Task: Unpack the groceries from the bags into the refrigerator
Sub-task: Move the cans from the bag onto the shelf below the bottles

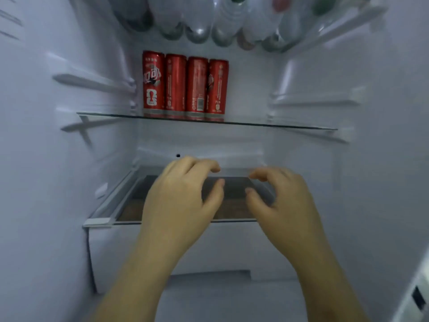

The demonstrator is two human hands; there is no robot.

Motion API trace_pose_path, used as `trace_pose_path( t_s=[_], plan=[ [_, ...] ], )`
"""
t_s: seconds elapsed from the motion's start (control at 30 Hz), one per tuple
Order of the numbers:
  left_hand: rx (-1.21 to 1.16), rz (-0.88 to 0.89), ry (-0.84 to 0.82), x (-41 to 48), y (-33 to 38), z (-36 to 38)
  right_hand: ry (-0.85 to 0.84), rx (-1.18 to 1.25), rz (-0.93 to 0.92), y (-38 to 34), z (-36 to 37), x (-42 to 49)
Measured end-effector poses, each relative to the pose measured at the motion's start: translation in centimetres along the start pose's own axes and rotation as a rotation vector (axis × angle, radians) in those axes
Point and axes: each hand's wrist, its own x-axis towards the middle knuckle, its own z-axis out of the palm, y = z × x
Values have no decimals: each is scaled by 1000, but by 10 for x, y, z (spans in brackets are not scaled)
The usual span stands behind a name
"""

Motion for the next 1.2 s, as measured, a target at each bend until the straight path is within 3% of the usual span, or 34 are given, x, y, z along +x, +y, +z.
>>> trace_pose_path(
  t_s=[0.3, 0.5, 0.63, 0.97, 1.2],
  plan=[
    [-110, 9, -283, -55, 16, 49, -70, -162, 226, 28, -2, -73],
    [-251, 121, -461, -101, 32, 68, -149, -243, 391, 29, -13, -140],
    [-361, 188, -583, -129, 55, 74, -117, -316, 511, 26, -31, -186],
    [-545, 506, -857, -206, 153, 77, -90, -513, 865, 9, -111, -311],
    [-729, 689, -948, -276, 270, 44, -38, -612, 1150, -30, -199, -415]
  ],
)
